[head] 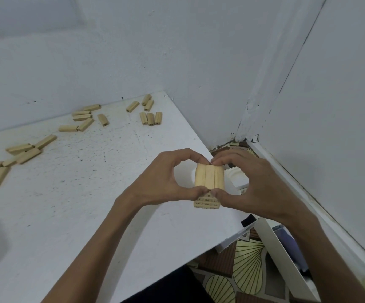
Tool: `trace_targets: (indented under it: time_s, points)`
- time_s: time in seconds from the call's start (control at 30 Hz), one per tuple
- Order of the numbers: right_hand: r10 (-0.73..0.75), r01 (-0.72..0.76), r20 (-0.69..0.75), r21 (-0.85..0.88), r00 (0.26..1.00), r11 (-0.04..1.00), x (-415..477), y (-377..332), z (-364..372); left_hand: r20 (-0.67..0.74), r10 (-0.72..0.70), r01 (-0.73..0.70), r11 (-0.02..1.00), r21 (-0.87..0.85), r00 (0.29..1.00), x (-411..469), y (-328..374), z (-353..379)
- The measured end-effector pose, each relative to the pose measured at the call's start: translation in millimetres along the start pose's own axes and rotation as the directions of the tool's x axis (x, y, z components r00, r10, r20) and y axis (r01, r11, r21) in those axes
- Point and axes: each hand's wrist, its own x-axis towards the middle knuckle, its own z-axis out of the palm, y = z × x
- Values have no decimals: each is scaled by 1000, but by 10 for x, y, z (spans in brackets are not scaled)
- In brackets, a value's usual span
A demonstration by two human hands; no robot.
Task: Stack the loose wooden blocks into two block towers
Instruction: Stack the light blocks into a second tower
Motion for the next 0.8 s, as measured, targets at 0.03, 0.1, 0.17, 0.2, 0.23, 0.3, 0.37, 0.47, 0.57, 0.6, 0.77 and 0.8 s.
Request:
trace_targets:
  time_s: [0.03,0.1,0.17,0.2,0.23,0.3,0.37,0.47,0.57,0.6,0.77,0.8]
  points:
    - [-3,3,-1,0,1000,1000,-3,0,3,2,-1,1,1000,4,1000,-3,-4,4]
    - [-5,5,-5,7,1000,1000,-15,3,10,2,-3,3,1000,6,1000,-12,-11,13]
    - [3,-2,-11,9,1000,1000,-27,3,18,0,-4,4,1000,2,1000,-19,-12,20]
    - [5,-5,-11,7,1000,1000,-29,4,21,-2,-6,6,1000,-2,1000,-21,-14,21]
    - [7,-7,-9,5,1000,1000,-30,3,23,-4,-8,8,1000,-5,1000,-23,-16,21]
    - [13,-13,-8,11,1000,1000,-29,-4,22,-6,-11,11,1000,-9,1000,-23,-22,21]
    - [19,-19,-8,20,1000,1000,-34,-14,20,-6,-12,12,1000,-17,1000,-27,-29,28]
    - [23,-23,-12,12,1000,1000,-45,-21,22,-11,-8,8,1000,-15,1000,-26,-40,39]
    - [16,-17,-18,-3,1000,1000,-47,-18,24,-15,-2,2,1000,-20,1000,-22,-41,45]
    - [11,-12,-20,-11,1000,1000,-45,-15,24,-16,-1,1,1000,-23,1000,-21,-43,46]
    - [8,-8,-16,-27,1000,1000,-35,-1,25,-17,-3,3,1000,-25,1000,-14,-52,45]
    - [9,-9,-15,-29,1000,1000,-37,0,27,-16,-4,4,1000,-28,1000,-16,-56,44]
